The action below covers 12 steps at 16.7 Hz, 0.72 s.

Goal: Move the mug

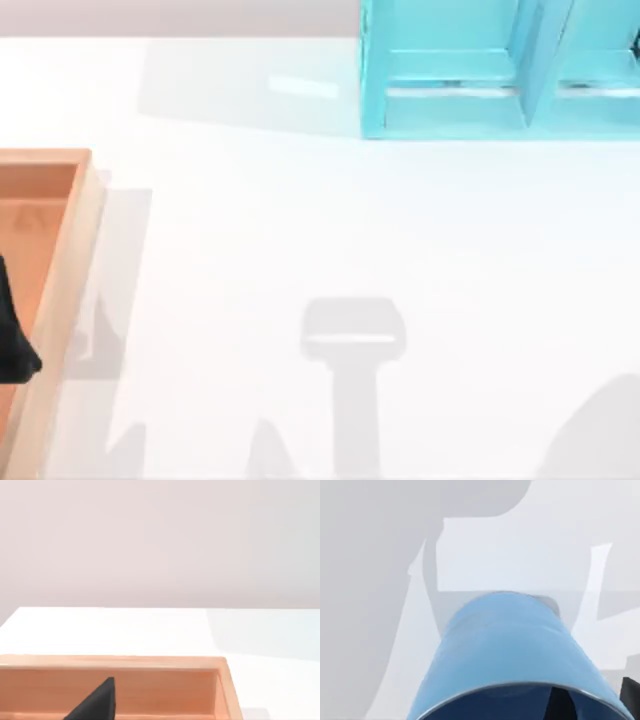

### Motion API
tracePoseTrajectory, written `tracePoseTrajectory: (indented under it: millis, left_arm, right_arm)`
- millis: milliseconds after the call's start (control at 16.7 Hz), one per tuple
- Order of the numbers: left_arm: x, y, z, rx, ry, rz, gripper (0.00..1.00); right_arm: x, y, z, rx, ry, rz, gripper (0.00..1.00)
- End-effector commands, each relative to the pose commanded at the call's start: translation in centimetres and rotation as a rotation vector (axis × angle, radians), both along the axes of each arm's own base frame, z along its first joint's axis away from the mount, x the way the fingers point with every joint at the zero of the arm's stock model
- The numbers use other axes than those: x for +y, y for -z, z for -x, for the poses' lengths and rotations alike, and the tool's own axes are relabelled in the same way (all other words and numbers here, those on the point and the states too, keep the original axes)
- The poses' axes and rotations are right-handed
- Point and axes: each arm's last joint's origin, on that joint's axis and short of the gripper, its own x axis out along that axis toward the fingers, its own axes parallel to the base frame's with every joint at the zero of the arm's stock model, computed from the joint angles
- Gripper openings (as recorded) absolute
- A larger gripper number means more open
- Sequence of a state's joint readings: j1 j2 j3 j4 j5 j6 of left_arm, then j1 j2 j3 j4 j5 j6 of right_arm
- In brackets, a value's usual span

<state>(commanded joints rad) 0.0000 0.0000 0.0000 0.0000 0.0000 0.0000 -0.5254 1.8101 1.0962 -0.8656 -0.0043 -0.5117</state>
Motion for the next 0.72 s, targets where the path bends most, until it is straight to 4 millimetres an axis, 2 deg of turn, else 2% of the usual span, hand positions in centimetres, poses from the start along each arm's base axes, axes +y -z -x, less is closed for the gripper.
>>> tracePoseTrajectory:
  millis: [360,720]
  left_arm:
    - [0.00,0.00,0.00,0.000,0.000,0.000,1.00]
    - [0.00,0.00,0.00,0.000,0.000,0.000,1.00]
  right_arm:
    - [0.00,0.00,0.00,0.000,0.000,0.000,0.98]
    - [0.00,0.00,0.00,0.000,0.000,0.000,1.00]
